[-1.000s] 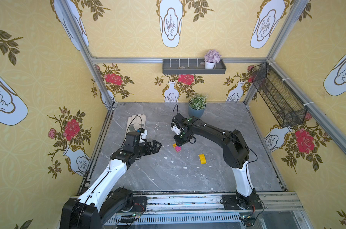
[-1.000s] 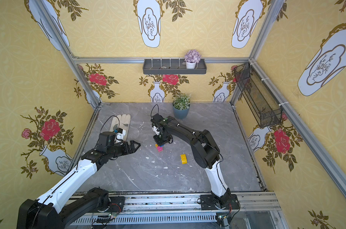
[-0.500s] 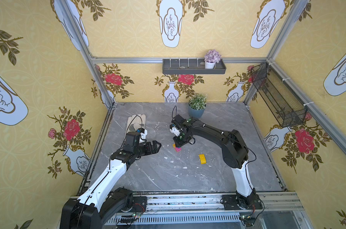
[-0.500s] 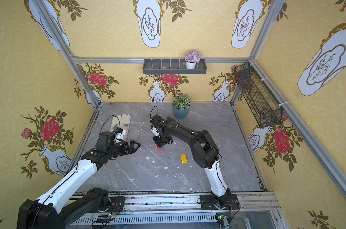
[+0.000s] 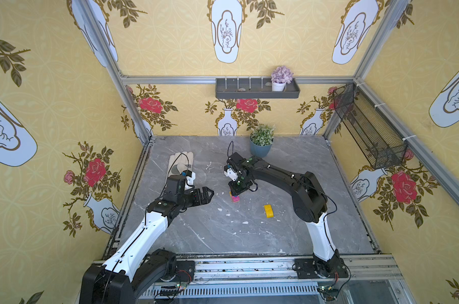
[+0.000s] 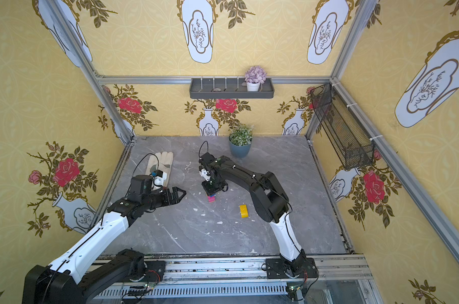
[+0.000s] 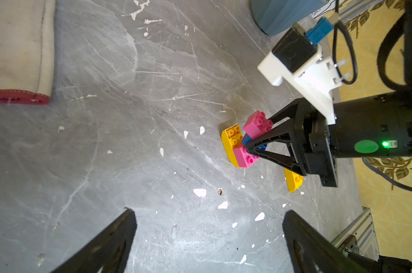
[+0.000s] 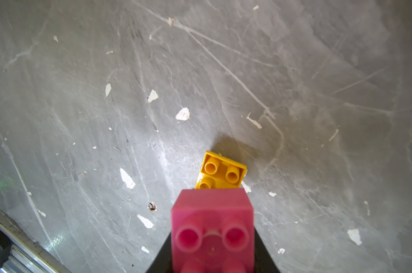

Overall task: Assemble the letter s with lego
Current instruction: Assemble the lego brick with the lego brick.

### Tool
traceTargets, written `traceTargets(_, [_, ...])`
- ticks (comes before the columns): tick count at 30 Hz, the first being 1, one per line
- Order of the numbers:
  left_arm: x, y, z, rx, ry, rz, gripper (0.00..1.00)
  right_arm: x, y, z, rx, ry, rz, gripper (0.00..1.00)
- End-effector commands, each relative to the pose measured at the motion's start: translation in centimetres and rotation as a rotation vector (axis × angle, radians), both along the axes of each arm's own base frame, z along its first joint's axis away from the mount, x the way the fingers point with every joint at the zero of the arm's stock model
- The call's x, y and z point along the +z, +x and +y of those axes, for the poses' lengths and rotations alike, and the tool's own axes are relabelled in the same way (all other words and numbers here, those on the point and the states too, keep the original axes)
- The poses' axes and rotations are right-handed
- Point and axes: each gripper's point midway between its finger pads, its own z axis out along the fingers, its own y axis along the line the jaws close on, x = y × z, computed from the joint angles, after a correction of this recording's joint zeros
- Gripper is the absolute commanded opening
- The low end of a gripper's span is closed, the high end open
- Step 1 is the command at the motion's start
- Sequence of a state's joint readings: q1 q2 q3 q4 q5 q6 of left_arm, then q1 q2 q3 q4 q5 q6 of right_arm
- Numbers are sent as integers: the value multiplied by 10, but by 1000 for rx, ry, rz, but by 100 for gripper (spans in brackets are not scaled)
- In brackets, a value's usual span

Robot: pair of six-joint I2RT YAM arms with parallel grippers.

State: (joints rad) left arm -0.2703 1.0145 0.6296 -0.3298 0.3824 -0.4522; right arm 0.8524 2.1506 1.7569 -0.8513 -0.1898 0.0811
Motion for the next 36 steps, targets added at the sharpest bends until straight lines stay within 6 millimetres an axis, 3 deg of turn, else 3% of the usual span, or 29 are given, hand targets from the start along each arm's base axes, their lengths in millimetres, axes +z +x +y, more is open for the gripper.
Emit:
traceTargets(1, [-3,-1,0,-12,3,-1,99,0,-2,6,3,12,7,27])
traceTargets(10, [-3,-1,0,-11,3,-1,99,2,-4,6,-37,-15,-10,27])
traceTargets(36, [-2,-2,-1,-17,0,3,99,-20,-10,1,-122,-96,-106,26])
